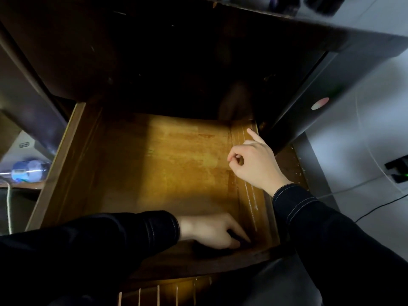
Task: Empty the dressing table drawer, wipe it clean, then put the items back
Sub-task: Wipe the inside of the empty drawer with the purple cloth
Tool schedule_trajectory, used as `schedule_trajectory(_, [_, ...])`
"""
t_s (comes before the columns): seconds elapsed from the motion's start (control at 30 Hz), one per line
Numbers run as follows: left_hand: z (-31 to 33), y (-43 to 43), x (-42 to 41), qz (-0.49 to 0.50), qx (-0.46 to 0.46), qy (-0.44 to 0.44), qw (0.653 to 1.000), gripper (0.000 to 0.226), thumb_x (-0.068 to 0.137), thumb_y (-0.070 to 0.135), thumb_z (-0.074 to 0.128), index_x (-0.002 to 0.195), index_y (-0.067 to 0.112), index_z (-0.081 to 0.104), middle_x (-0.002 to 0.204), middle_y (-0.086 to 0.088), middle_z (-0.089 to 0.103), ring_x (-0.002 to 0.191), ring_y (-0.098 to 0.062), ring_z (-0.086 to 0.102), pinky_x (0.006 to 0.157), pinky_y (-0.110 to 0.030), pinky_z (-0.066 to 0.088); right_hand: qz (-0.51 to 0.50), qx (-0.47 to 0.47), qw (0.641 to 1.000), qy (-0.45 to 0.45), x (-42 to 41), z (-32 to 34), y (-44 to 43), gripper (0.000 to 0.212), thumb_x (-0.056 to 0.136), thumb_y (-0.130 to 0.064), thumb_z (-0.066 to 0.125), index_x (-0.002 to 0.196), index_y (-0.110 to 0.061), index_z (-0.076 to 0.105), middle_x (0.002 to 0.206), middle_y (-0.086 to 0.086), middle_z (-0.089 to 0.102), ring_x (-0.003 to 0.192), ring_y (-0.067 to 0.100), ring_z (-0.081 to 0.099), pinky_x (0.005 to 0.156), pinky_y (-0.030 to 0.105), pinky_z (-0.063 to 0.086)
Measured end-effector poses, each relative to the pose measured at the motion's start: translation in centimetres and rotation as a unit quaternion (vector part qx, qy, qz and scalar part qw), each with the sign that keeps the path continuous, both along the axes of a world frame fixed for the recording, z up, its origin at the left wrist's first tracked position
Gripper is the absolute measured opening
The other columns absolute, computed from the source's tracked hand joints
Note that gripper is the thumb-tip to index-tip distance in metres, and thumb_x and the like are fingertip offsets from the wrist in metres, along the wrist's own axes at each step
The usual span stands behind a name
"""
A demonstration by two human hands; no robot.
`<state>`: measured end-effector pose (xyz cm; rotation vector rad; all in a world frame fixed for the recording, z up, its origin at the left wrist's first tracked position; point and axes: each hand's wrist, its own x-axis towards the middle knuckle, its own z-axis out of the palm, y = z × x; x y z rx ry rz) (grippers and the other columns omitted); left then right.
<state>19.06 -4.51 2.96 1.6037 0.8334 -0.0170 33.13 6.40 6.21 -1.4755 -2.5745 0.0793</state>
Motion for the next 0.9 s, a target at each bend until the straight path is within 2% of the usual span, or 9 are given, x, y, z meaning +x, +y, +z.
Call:
schedule_trajectory(0.07, [0.6, -0.1, -0.1, 0.030, -0.009, -0.055, 0.998, 0.033, 0.100, 0.013, 0.058, 0.131, 0.018, 0.065, 0.115, 0.017, 0.064, 0.103, 0.016, 0.054, 0.096, -0.003, 0.036, -0.002, 0.003, 1.000, 0.001, 0.1, 0.0, 0.0, 0.016, 0.087, -0.018, 0.066, 0.075, -0.025, 0.073, 0.059, -0.008, 0.059, 0.084, 0.019, 0.065, 0.114, 0.007, -0.015])
schedule_trajectory(0.13, [0.6, -0.2, 0.0, 0.061, -0.018, -0.096, 0.993, 0.032, 0.098, 0.008, 0.060, 0.128, 0.014, 0.068, 0.101, 0.024, 0.058, 0.092, 0.018, 0.054, 0.091, -0.001, 0.036, -0.003, 0.005, 1.000, 0.000, 0.1, 0.0, -0.1, 0.016, 0.087, -0.018, 0.066, 0.074, -0.025, 0.074, 0.059, -0.008, 0.059, 0.087, 0.022, 0.066, 0.114, 0.007, -0.015])
schedule_trajectory(0.27, [0.6, 0.2, 0.0, 0.044, -0.027, -0.102, 0.993, 0.032, 0.100, 0.007, 0.056, 0.131, 0.011, 0.065, 0.104, 0.020, 0.059, 0.090, 0.022, 0.054, 0.086, 0.002, 0.036, -0.001, 0.004, 1.000, -0.005, 0.0, -0.1, -0.1, 0.017, 0.088, -0.018, 0.065, 0.075, -0.025, 0.074, 0.059, -0.008, 0.059, 0.084, 0.020, 0.065, 0.114, 0.008, -0.015])
schedule_trajectory(0.33, [0.5, 0.3, -0.1, 0.035, -0.015, -0.092, 0.995, 0.032, 0.101, 0.008, 0.054, 0.132, 0.010, 0.064, 0.113, 0.008, 0.065, 0.097, 0.016, 0.056, 0.091, -0.003, 0.040, 0.000, 0.006, 1.000, -0.008, 0.0, -0.1, 0.0, 0.017, 0.088, -0.018, 0.065, 0.076, -0.025, 0.074, 0.059, -0.008, 0.059, 0.082, 0.018, 0.065, 0.115, 0.008, -0.015])
schedule_trajectory(0.4, [-0.1, 0.1, 0.1, 0.032, 0.000, -0.074, 0.997, 0.034, 0.102, 0.008, 0.053, 0.134, 0.008, 0.062, 0.130, -0.005, 0.065, 0.114, -0.003, 0.058, 0.103, -0.017, 0.042, -0.001, 0.009, 1.000, -0.009, 0.0, -0.1, 0.0, 0.017, 0.088, -0.018, 0.065, 0.075, -0.025, 0.074, 0.059, -0.009, 0.059, 0.083, 0.019, 0.065, 0.115, 0.008, -0.015])
schedule_trajectory(0.5, [-1.4, -0.4, 0.7, 0.021, 0.029, -0.011, 0.999, 0.034, 0.103, 0.013, 0.051, 0.136, 0.014, 0.062, 0.137, -0.005, 0.062, 0.125, -0.019, 0.056, 0.111, -0.031, 0.041, -0.002, 0.016, 1.000, -0.010, 0.0, -0.1, -0.1, 0.017, 0.086, -0.016, 0.067, 0.074, -0.025, 0.074, 0.059, -0.008, 0.060, 0.087, 0.024, 0.067, 0.113, 0.006, -0.017])
schedule_trajectory(0.6, [-2.3, -0.6, 1.2, 0.003, 0.065, 0.041, 0.997, 0.033, 0.103, 0.021, 0.050, 0.134, 0.022, 0.064, 0.135, 0.000, 0.063, 0.119, -0.021, 0.058, 0.105, -0.033, 0.045, -0.004, 0.017, 1.000, -0.014, 0.1, -0.1, -0.2, 0.016, 0.087, -0.017, 0.067, 0.075, -0.025, 0.075, 0.060, -0.009, 0.059, 0.089, 0.024, 0.067, 0.113, 0.006, -0.017])
schedule_trajectory(0.73, [-2.4, 0.0, 2.3, -0.030, 0.088, 0.112, 0.989, 0.034, 0.100, 0.023, 0.048, 0.130, 0.020, 0.064, 0.127, -0.006, 0.064, 0.110, -0.029, 0.060, 0.085, -0.032, 0.048, -0.001, 0.012, 1.000, -0.023, 0.1, -0.2, -0.1, 0.017, 0.089, -0.020, 0.064, 0.077, -0.027, 0.074, 0.060, -0.011, 0.057, 0.085, 0.018, 0.065, 0.115, 0.009, -0.015])
schedule_trajectory(0.9, [-1.9, 0.7, 2.9, -0.029, 0.023, 0.146, 0.989, 0.037, 0.095, 0.016, 0.047, 0.127, 0.009, 0.064, 0.128, -0.011, 0.064, 0.112, -0.032, 0.060, 0.093, -0.041, 0.051, 0.002, 0.012, 0.999, -0.031, 0.1, -0.3, 0.1, 0.018, 0.089, -0.021, 0.063, 0.077, -0.028, 0.074, 0.059, -0.011, 0.056, 0.081, 0.015, 0.064, 0.116, 0.010, -0.015])
